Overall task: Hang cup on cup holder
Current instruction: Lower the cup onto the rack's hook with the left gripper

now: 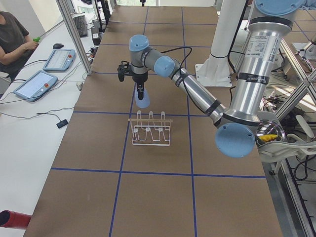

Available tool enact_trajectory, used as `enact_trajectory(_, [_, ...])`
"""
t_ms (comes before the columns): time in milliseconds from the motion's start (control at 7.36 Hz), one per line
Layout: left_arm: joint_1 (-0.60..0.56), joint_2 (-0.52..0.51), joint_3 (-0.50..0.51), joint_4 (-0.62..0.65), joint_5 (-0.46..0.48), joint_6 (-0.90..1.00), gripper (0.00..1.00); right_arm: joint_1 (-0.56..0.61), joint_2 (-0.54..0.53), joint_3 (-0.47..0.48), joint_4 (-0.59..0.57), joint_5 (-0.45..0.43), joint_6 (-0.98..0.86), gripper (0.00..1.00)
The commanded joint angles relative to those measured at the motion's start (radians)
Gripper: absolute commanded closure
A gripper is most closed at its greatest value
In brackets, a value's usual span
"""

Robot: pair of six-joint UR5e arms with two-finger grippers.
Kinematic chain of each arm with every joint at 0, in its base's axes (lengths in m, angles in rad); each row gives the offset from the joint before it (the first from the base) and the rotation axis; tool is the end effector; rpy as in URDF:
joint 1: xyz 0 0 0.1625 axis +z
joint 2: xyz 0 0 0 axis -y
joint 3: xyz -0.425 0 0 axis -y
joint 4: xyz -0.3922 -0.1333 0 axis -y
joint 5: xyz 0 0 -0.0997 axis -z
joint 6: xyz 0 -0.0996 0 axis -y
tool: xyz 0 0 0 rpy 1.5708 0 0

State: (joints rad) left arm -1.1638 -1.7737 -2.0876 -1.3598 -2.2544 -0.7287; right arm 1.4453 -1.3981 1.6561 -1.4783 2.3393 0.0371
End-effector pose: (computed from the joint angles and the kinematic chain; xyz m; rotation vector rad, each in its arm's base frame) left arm 0.1354 -0.4919 0.3391 0.0523 0.8259 -0.1293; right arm -0.0078 -0.5740 0.5141 0.2705 -0.7860 -0.2179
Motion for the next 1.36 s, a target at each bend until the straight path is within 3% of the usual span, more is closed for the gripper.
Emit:
enact_trajectory(0, [0.027, 0.0, 0.032, -0.004, 0.072, 0.072, 1.0, 0.001, -0.002, 0.002, 0.0, 0.0, 0.0, 0.0])
enact_trajectory(1223, [0.035, -0.007, 0.118, -0.107, 0.059, 0.057, 1.0, 0.0, -0.004, 0.008, 0.0, 0.003, 0.001, 0.0])
